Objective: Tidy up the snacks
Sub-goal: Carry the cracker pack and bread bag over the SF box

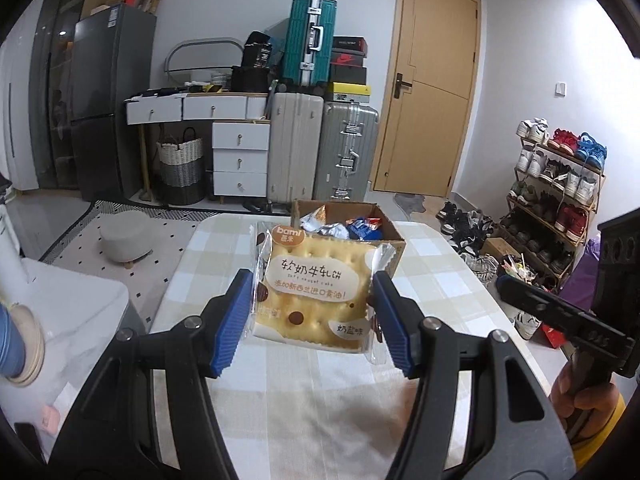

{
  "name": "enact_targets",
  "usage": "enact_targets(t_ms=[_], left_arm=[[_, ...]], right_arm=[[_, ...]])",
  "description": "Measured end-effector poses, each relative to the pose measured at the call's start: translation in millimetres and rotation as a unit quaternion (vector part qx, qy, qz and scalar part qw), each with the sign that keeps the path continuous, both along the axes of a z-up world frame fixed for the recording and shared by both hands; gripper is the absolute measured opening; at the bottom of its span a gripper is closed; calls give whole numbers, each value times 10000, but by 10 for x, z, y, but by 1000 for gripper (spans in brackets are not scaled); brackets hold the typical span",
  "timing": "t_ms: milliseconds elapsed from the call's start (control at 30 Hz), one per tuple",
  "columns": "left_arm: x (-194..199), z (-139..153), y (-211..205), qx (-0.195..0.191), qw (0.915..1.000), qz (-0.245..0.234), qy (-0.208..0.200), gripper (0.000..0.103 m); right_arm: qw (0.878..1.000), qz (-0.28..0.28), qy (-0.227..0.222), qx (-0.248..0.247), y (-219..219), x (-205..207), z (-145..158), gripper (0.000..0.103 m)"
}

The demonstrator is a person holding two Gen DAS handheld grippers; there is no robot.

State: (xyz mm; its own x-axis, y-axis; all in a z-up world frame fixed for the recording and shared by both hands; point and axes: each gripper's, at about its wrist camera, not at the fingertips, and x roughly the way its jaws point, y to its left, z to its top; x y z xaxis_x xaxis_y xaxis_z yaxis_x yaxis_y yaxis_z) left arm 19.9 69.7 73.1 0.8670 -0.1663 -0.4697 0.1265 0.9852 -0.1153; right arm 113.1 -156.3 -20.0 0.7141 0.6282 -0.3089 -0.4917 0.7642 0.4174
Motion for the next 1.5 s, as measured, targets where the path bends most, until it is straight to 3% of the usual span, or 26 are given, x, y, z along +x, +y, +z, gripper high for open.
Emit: enact_targets(t_ms=[67, 133, 233, 433, 667, 867, 967, 1267, 1500], left_arm=[[95, -56, -45, 54, 10000, 29, 60, 58], [244, -134, -46, -32, 9997, -48, 243, 58], [442, -251, 21, -119, 9993, 76, 335, 58], [726, -544, 79, -98, 9980, 161, 603, 58], [858, -674, 164, -63, 9973, 214, 706, 58], [868, -716, 159, -74, 9972, 169, 724, 58], [869, -724, 141, -57, 9973, 161, 718, 58], [845, -718, 118, -51, 9974, 180, 699, 58], [969, -591, 51, 7, 9983, 62, 583, 58]], right_arm=[[9998, 23, 109, -182, 60, 123, -15, 40], [9986, -95, 217, -472, 118, 210, -156, 40], [9964, 179, 508, -649, 211, 286, -469, 40], [9764, 539, 1879, -921, 530, 530, -1267, 40], [9614, 205, 2221, -1614, 799, 638, -1617, 46], [9554, 206, 2253, -1900, 913, 699, -1723, 46], [9560, 212, 2205, -1924, 919, 709, -1716, 40], [9706, 343, 2222, -860, 664, 660, -1599, 38], [9836, 290, 1724, -438, 424, 614, -1058, 38]])
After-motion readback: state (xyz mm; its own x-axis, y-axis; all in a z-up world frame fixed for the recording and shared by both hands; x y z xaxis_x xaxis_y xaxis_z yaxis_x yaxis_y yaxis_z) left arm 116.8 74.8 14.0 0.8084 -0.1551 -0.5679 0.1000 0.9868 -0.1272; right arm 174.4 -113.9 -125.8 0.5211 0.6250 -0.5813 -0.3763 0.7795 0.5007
